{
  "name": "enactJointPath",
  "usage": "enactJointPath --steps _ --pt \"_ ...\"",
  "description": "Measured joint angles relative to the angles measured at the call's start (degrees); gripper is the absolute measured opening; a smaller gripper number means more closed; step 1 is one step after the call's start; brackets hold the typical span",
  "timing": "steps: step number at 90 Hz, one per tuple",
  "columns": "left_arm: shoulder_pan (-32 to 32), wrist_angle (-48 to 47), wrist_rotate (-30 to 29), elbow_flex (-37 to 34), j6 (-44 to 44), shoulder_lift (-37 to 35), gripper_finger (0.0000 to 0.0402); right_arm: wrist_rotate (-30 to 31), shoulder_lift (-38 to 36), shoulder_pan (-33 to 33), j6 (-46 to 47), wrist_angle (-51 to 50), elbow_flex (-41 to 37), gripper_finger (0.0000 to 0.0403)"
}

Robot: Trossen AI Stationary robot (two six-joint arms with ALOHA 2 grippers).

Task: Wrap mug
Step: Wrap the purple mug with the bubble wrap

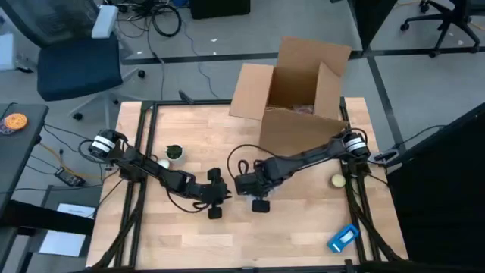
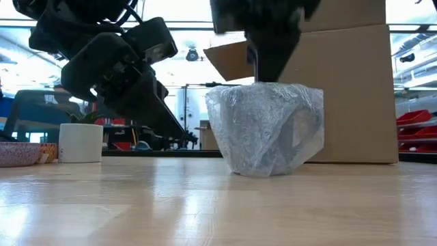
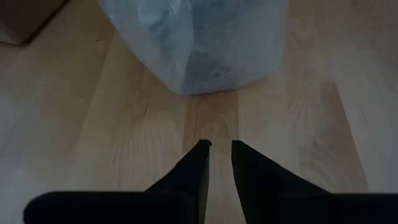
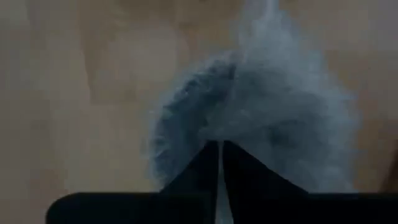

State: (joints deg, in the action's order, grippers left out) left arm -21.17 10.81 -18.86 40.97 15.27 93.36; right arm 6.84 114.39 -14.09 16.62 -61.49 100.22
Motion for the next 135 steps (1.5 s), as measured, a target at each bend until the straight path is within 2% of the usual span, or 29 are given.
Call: enactJointPath --steps 11,26,74,88,104,116,135 --pt "0.01 0.02 -0.02 0.00 -0.02 0.00 0.0053 3.40 -0.07 -0.11 -0.25 0.97 2.80 0.0000" --pt "0.00 0.02 0.00 0.00 -0.02 0.00 0.0053 5.88 -0.09 0.49 0.06 3.23 0.72 0.0000" --pt "0.00 0.00 0.00 0.00 0.15 0.00 0.0053 1.61 -0.63 0.72 2.89 16.86 -14.65 0.0000" --pt "0.00 0.02 -0.02 0.00 0.15 0.00 0.0053 0.92 -0.57 0.64 2.77 14.81 -12.74 0.0000" --pt "0.00 -0.01 -0.23 0.00 0.15 0.00 0.0053 -0.57 -0.37 -0.19 1.73 6.37 -5.15 0.0000" --pt "0.00 0.00 -0.34 0.00 0.11 0.00 0.0053 0.58 -0.58 -0.60 1.73 0.36 -0.12 0.0000" --pt "0.00 -0.03 -0.31 0.00 0.07 0.02 0.0053 2.01 -0.28 0.04 3.97 2.90 -2.30 0.0000"
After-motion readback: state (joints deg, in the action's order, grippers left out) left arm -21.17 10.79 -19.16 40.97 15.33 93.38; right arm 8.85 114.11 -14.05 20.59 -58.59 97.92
